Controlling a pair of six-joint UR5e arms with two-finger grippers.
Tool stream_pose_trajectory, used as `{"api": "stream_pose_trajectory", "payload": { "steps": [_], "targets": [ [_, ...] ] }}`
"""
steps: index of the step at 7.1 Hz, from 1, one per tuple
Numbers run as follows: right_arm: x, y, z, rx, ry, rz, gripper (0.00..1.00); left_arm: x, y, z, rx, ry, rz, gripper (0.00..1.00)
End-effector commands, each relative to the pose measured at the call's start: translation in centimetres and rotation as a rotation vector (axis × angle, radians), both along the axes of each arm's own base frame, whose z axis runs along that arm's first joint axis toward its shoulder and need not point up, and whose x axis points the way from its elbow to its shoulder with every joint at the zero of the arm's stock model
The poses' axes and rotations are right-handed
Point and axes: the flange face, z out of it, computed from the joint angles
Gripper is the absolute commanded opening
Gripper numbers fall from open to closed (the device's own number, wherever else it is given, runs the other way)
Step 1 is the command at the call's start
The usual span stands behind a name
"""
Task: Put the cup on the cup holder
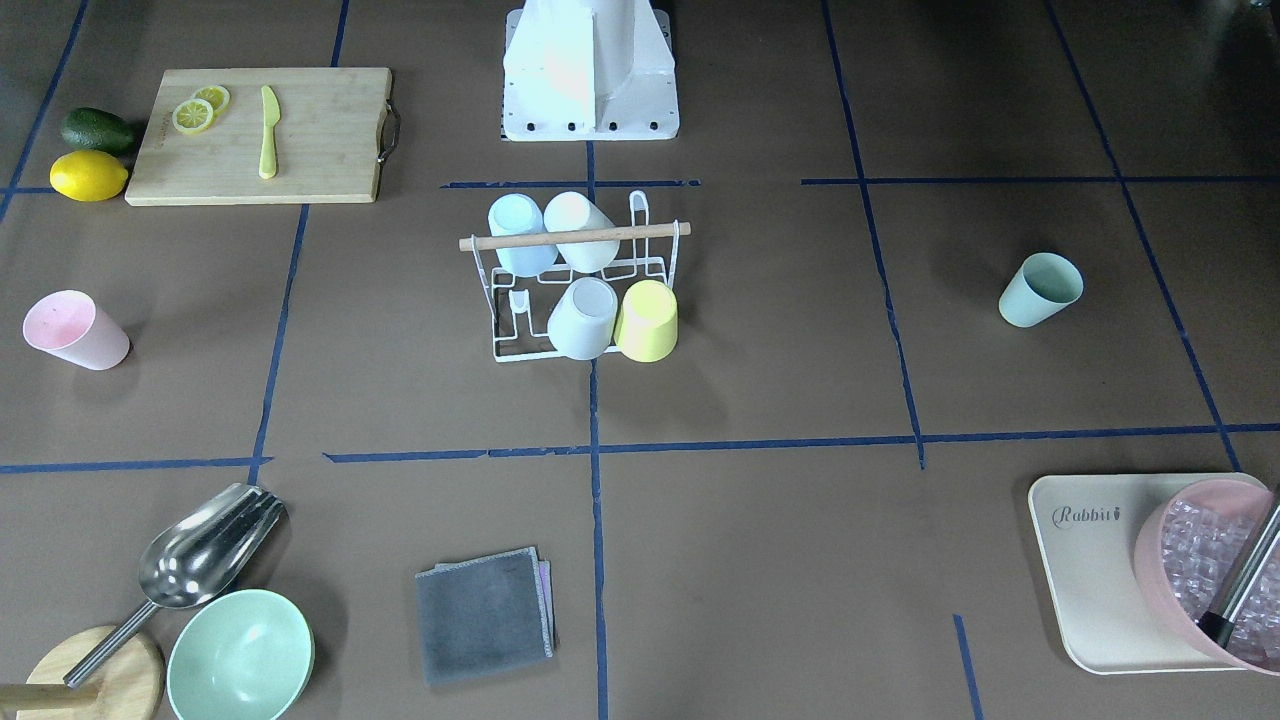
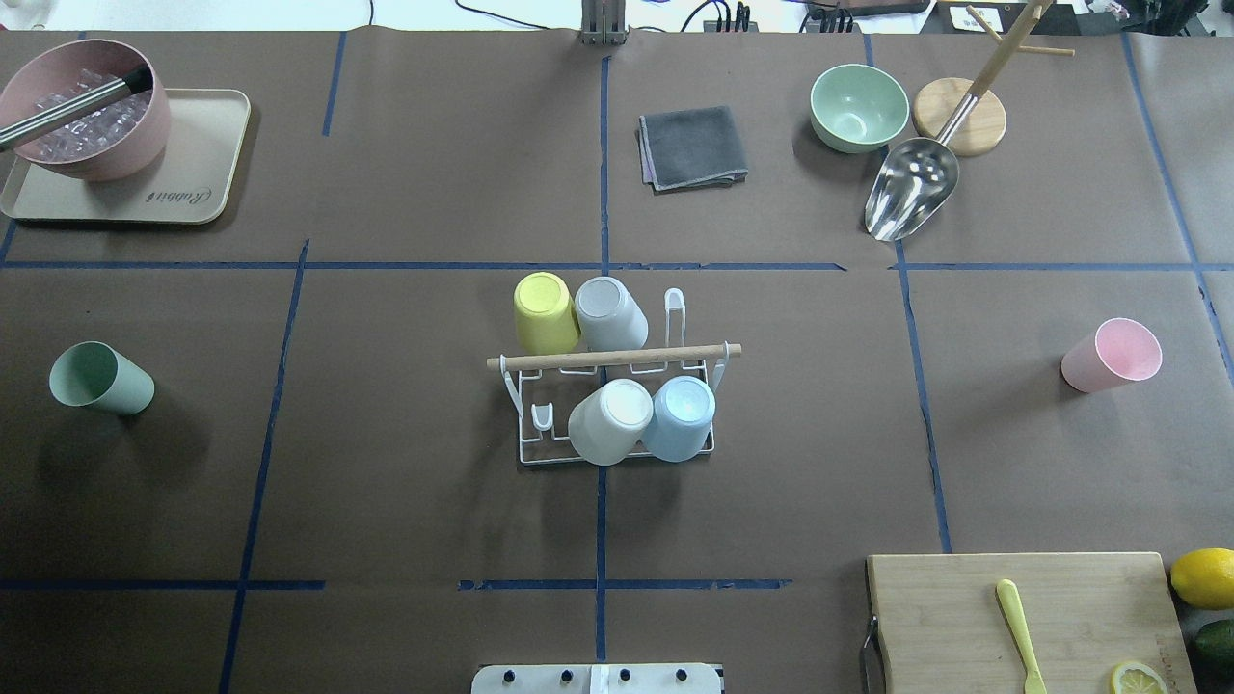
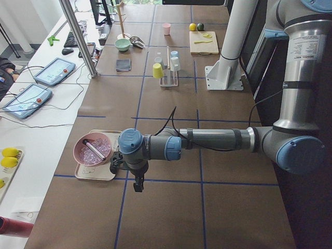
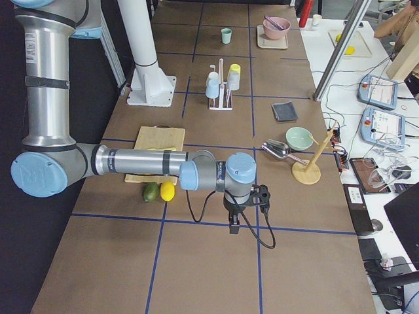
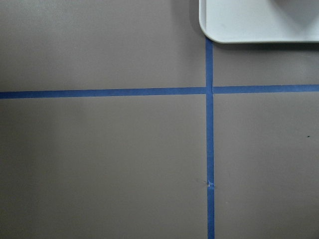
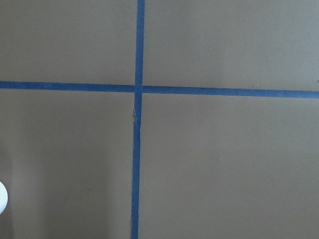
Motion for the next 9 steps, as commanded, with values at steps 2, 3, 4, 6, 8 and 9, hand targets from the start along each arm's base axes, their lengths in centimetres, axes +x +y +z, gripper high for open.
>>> {"api": "stream_pose_trajectory", "payload": {
  "steps": [2, 3, 4, 6, 8, 9],
  "targets": [
    [-0.4, 0.0, -0.6, 0.005, -0.057, -0.004, 1.00, 0.0, -0.1, -0.6, 0.011, 0.002, -0.001, 1.00],
    [-0.4, -0.1, -0.6, 0.004, -0.056, -0.003, 1.00, 0.0, -0.3, -1.1, 0.020, 0.002, 0.001, 1.00],
    [-0.4, -0.1, -0.6, 0.005, -0.056, -0.004, 1.00, 0.1, -0.2, -2.1, 0.013, 0.002, 0.002, 1.00],
    [-0.4, 0.1, -0.3, -0.001, -0.059, -0.004, 1.00, 2.4, -1.2, -4.5, 0.023, 0.001, 0.048, 1.00],
    [-1.4, -0.7, -1.4, 0.024, -0.061, -0.031, 1.00, 5.5, -3.1, -9.6, -0.020, -0.004, 0.105, 1.00],
    [-3.0, -2.4, -4.2, 0.074, -0.064, -0.066, 1.00, 7.0, -4.4, -14.0, -0.027, -0.007, 0.131, 1.00]
  ]
}}
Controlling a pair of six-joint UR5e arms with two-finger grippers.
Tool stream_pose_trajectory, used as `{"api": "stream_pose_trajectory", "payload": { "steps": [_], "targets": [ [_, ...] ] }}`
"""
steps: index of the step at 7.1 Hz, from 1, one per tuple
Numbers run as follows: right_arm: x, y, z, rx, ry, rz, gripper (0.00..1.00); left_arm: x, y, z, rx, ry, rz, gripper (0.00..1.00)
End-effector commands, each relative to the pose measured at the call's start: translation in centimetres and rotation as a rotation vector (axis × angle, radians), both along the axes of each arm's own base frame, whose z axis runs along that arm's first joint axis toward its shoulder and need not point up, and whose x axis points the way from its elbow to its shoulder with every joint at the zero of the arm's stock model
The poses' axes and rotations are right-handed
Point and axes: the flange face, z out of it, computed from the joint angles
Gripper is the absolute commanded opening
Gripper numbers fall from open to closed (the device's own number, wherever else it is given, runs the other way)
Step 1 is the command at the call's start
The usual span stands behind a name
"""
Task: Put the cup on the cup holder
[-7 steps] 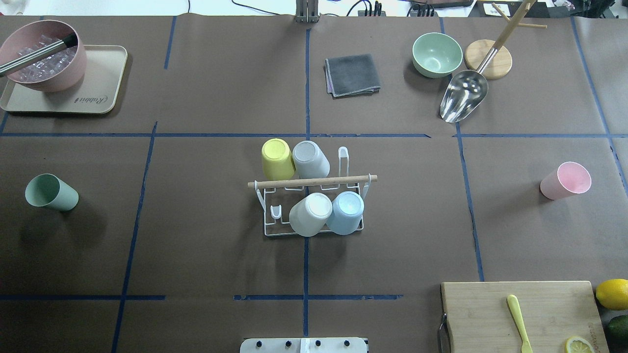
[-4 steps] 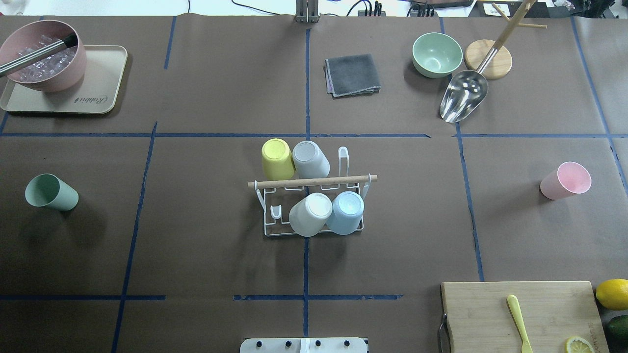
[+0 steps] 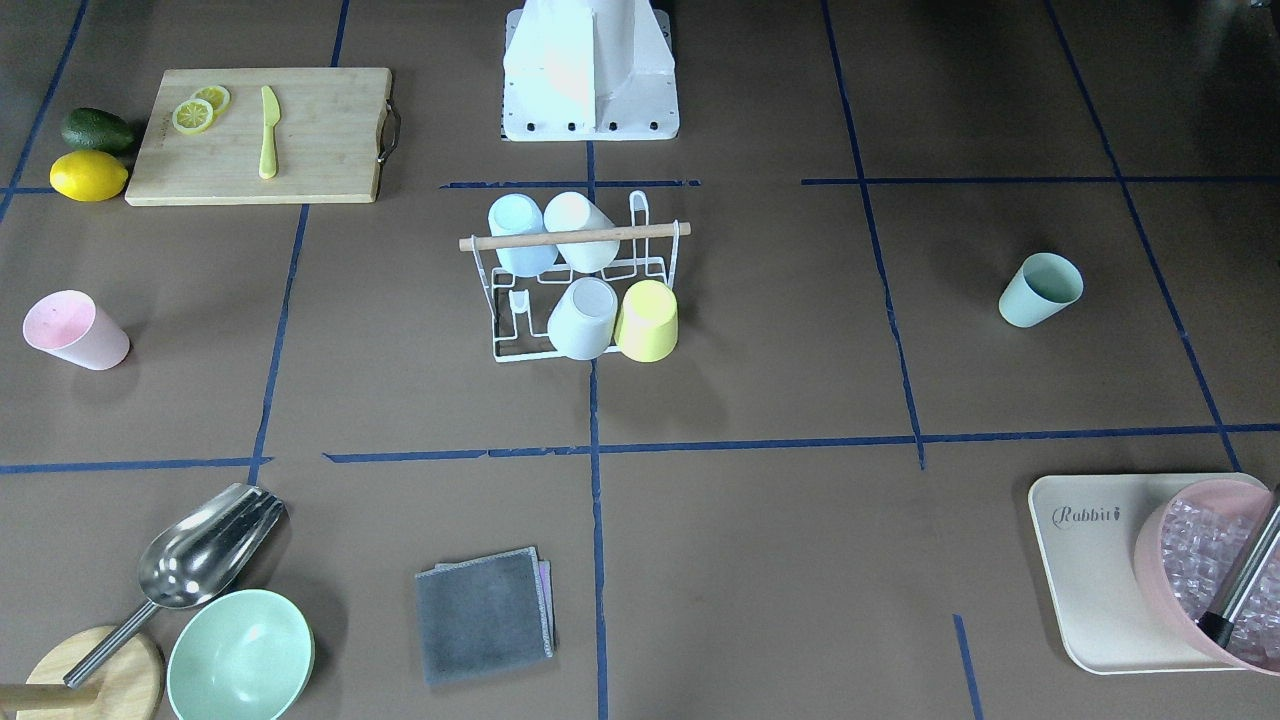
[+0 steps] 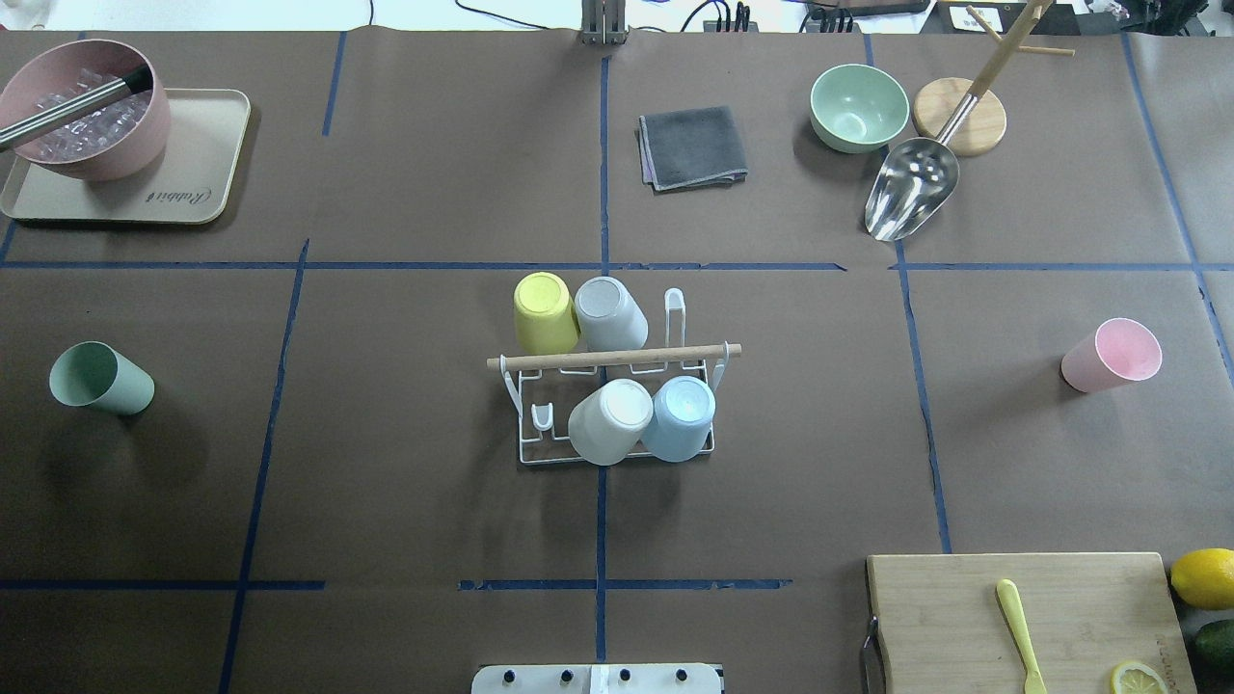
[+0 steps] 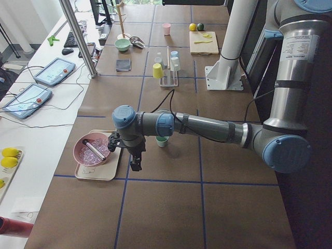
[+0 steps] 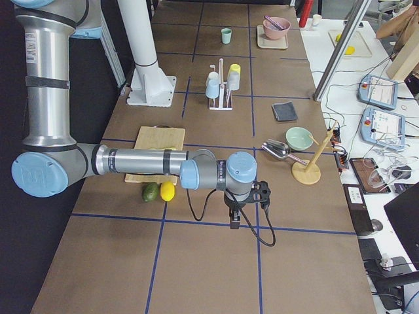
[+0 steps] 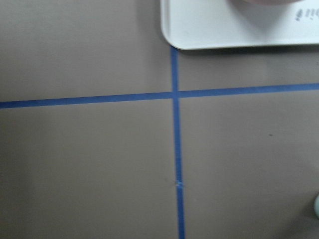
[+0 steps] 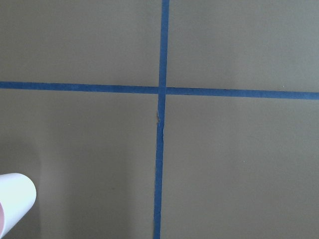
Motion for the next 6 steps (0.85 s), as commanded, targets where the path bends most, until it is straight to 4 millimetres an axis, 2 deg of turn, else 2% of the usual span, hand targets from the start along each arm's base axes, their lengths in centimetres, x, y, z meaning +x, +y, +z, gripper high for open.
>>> {"api": "stream_pose_trajectory", "payload": {
  "steps": [1, 2, 3, 4, 5, 6],
  "targets": [
    [-2.8, -1.6, -4.2, 0.082, -0.006, -0.057, 1.00, 4.7, -2.8, -7.9, 0.029, -0.019, 0.082, 1.00],
    [-5.9, -1.4, -6.6, 0.128, -0.009, -0.120, 1.00, 9.0, -3.7, -10.3, 0.062, -0.049, 0.156, 1.00],
    [-8.4, -0.8, -8.9, 0.113, 0.008, -0.172, 1.00, 15.1, -3.8, -12.8, 0.093, -0.041, 0.257, 1.00],
    [-9.9, -1.6, -10.0, 0.088, 0.014, -0.200, 1.00, 19.1, -3.7, -13.8, 0.107, -0.036, 0.319, 1.00],
    [-12.2, -1.6, -10.3, 0.091, 0.019, -0.245, 1.00, 23.2, -5.1, -14.2, 0.104, -0.066, 0.374, 1.00],
    [-16.1, -0.9, -10.3, 0.103, 0.052, -0.324, 1.00, 24.9, -7.3, -13.8, 0.098, -0.070, 0.412, 1.00]
  ]
}}
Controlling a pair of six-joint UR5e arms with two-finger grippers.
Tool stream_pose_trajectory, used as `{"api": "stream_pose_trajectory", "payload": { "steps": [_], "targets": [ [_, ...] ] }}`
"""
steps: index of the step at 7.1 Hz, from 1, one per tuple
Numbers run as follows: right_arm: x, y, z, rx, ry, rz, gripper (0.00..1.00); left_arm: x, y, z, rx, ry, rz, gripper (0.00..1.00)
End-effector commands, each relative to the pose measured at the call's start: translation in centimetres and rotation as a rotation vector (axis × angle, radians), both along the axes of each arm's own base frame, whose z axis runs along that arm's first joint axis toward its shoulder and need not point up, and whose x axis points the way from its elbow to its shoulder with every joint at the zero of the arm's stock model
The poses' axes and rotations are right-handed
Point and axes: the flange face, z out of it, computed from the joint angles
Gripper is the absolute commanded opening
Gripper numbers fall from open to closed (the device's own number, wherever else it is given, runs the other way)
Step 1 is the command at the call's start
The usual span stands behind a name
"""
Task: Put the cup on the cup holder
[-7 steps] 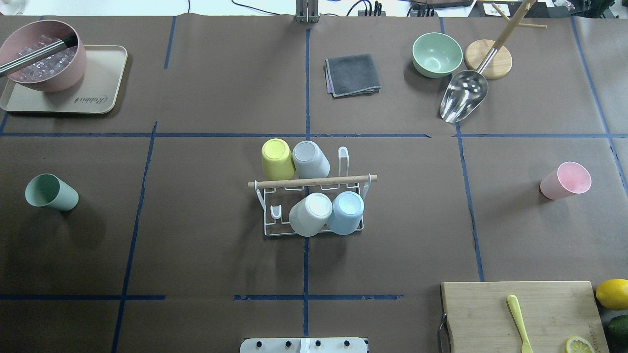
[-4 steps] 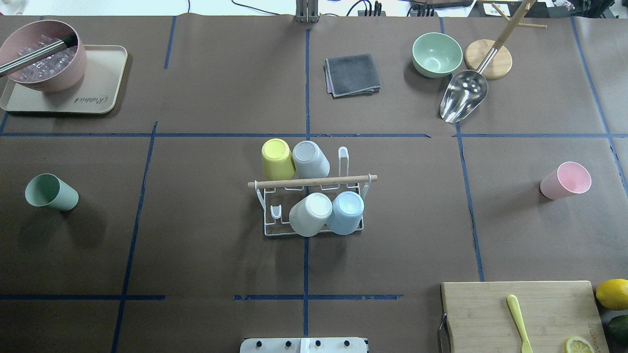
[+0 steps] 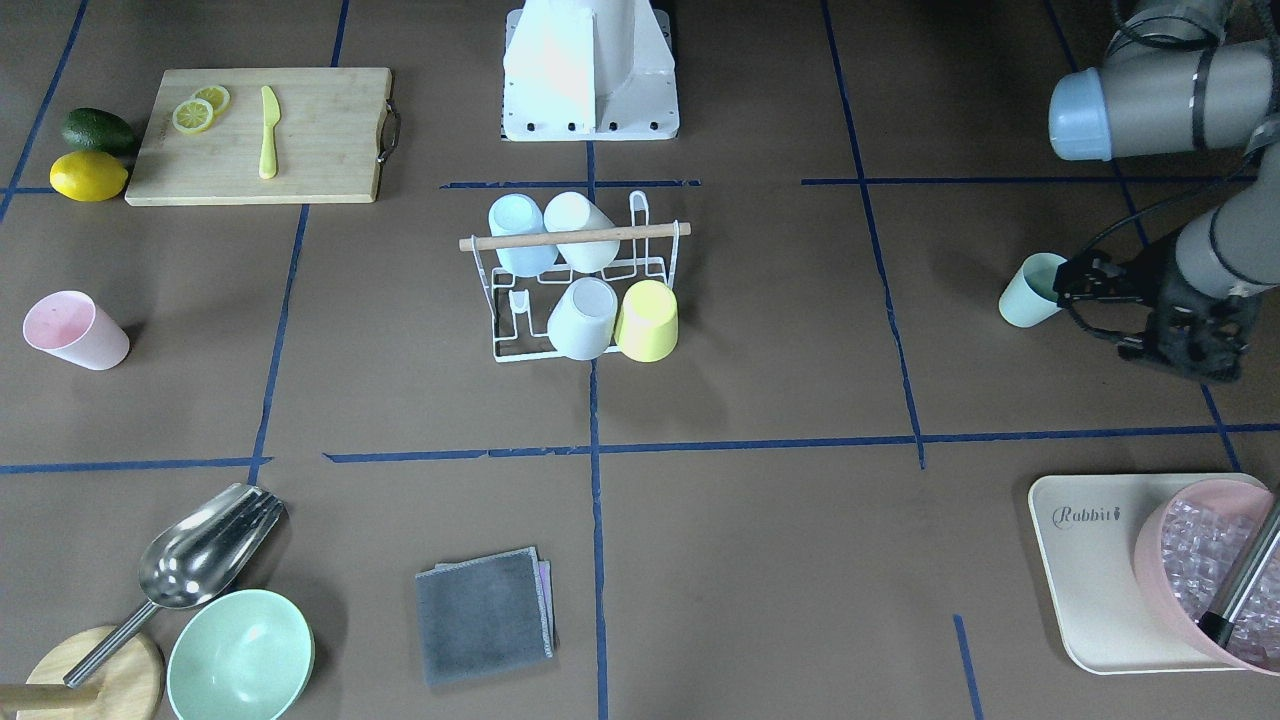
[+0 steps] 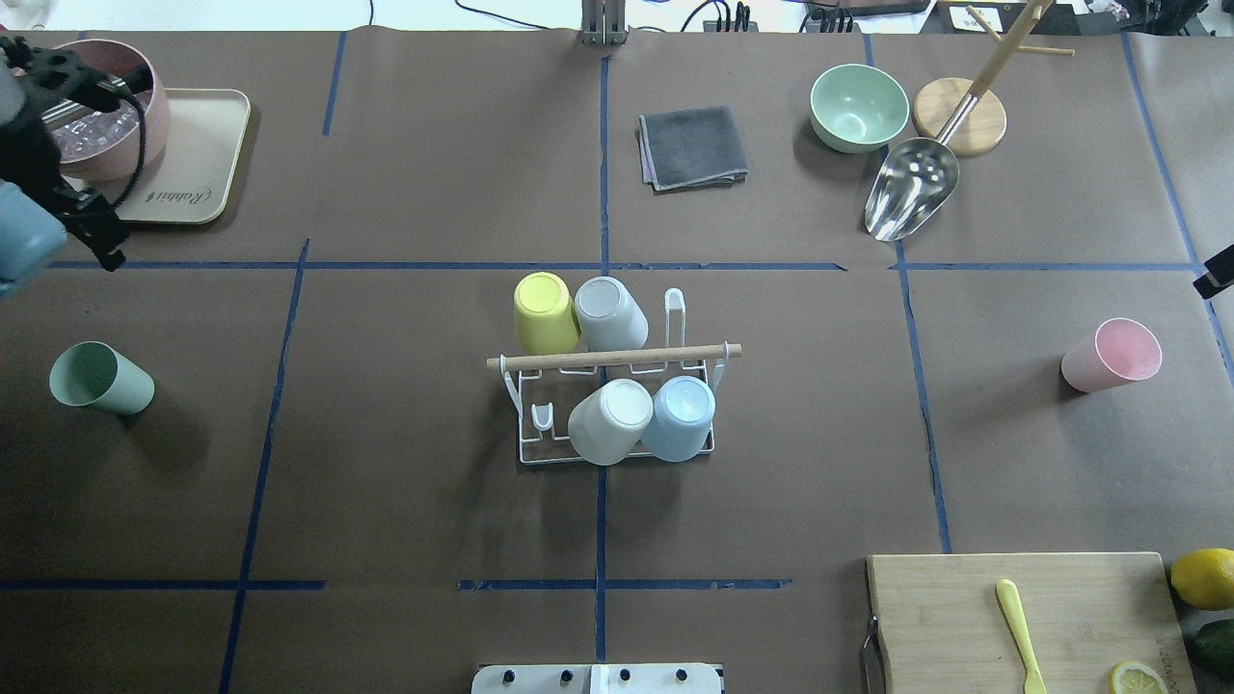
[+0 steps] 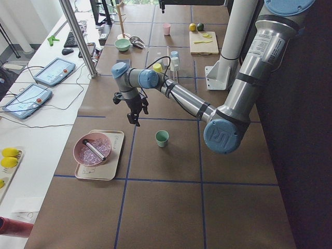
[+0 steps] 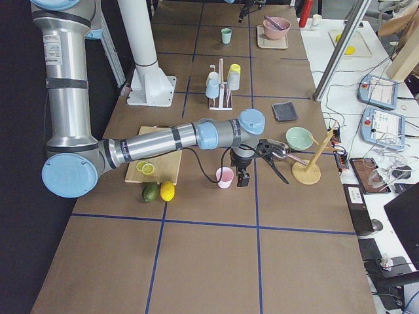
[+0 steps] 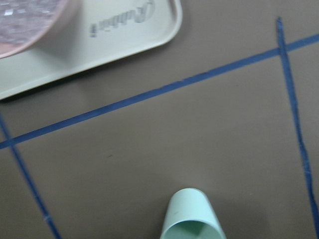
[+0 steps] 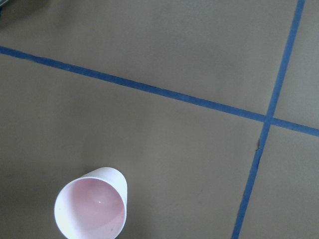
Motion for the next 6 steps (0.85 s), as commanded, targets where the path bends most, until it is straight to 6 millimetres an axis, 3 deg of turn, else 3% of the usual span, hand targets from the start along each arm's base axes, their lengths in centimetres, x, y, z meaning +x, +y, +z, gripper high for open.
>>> {"api": "stream_pose_trajectory", "payload": {
  "steps": [1, 2, 3, 4, 5, 6],
  "targets": [
    [-7.1, 0.3, -2.1, -0.005, 0.057, -0.133, 1.00, 5.5, -3.3, 0.3, -0.029, -0.027, 0.123, 1.00],
    [-9.6, -1.4, -6.6, -0.044, 0.159, -0.178, 1.00, 6.2, -3.1, 2.1, -0.049, -0.033, 0.159, 1.00],
    [-11.5, -2.1, -10.1, -0.019, 0.231, -0.310, 1.00, 6.8, -3.0, 2.5, -0.053, -0.031, 0.182, 1.00],
    [-12.6, -3.2, -12.2, 0.060, 0.320, -0.393, 1.00, 8.2, -2.2, 4.4, -0.087, -0.043, 0.206, 1.00],
    [-15.5, -1.9, -11.5, 0.074, 0.338, -0.456, 1.00, 8.3, -2.2, 6.0, -0.123, -0.062, 0.210, 1.00],
    [-18.2, -2.1, -10.3, 0.062, 0.380, -0.504, 1.00, 8.4, -2.1, 7.3, -0.152, -0.076, 0.212, 1.00]
  ]
}}
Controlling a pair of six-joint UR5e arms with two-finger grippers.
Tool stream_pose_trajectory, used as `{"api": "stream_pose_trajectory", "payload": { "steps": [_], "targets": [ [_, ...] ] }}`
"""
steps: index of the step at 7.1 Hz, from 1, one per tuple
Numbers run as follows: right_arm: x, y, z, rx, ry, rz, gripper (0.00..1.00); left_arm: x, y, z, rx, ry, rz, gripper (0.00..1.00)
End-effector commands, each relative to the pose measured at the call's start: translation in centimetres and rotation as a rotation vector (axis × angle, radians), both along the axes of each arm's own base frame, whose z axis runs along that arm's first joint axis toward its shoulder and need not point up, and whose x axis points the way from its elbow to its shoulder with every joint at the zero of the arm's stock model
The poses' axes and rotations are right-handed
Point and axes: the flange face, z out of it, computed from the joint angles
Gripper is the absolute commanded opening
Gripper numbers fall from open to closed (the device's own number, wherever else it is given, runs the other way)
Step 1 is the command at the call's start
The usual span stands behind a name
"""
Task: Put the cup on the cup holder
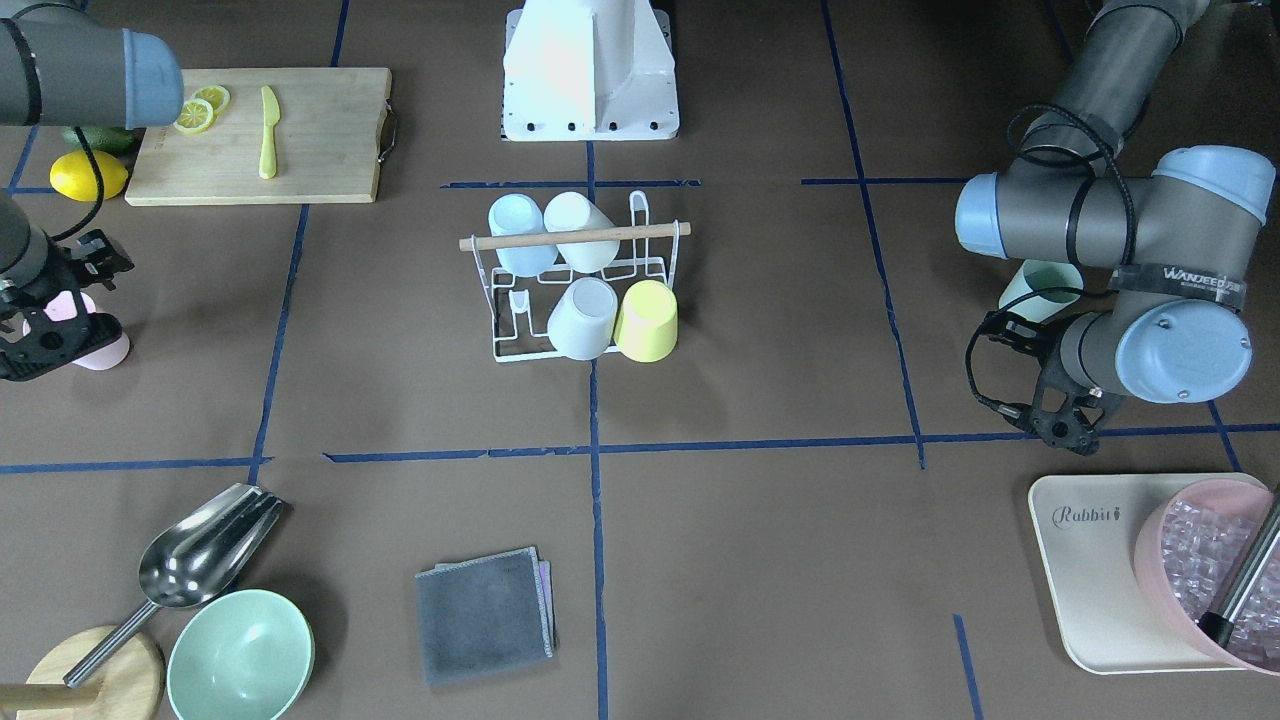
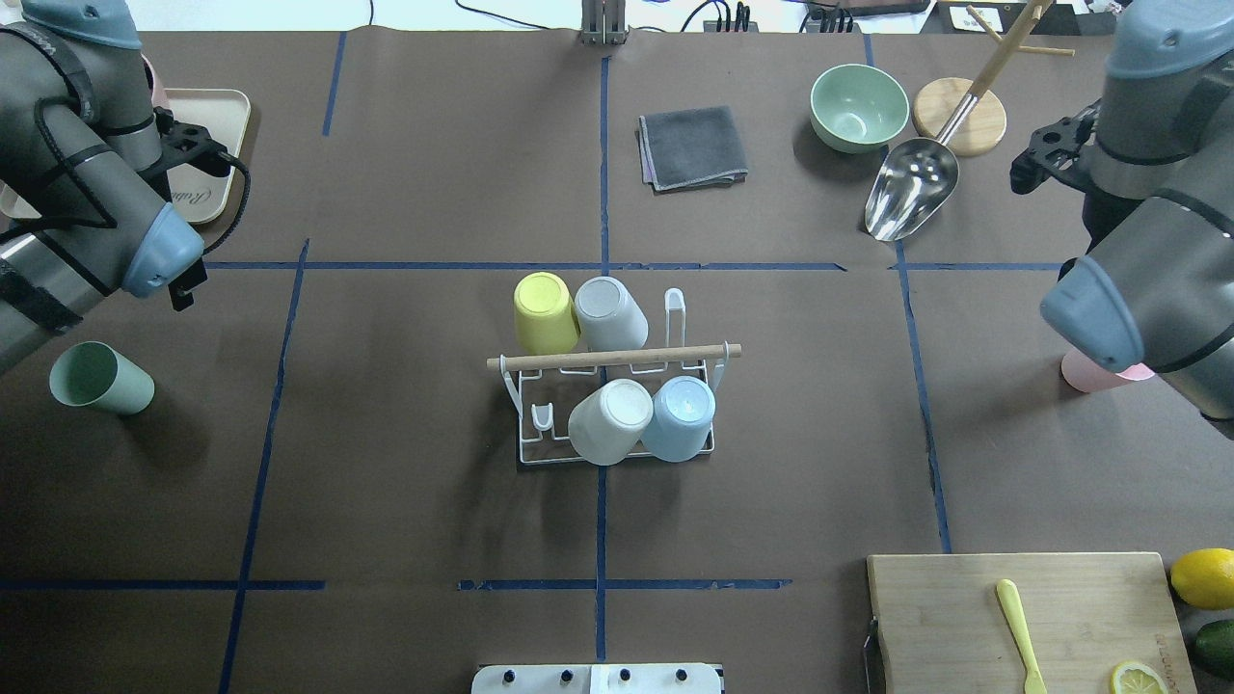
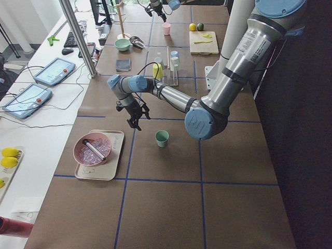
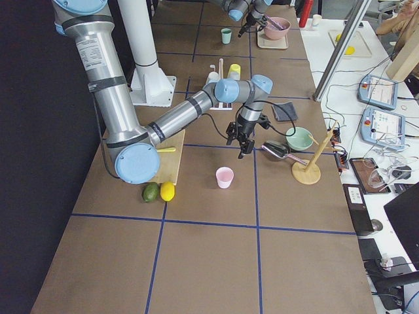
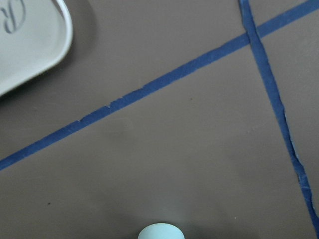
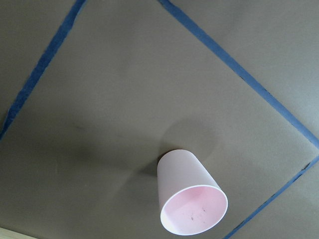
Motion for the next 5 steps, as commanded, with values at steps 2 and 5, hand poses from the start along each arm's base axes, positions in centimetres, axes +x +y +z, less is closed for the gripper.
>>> {"api": "stream_pose_trajectory", "payload": {
  "steps": [2, 5],
  "targets": [
    [-6.4, -3.5, 3.8, -0.067, 0.099, -0.150, 1.00, 0.7, 0.5, 5.6, -0.105, -0.065, 0.019, 1.00],
    [-9.7, -3.6, 6.5, -0.079, 0.195, -0.267, 1.00, 0.8, 1.7, 6.5, -0.203, -0.119, 0.036, 1.00]
  ]
}}
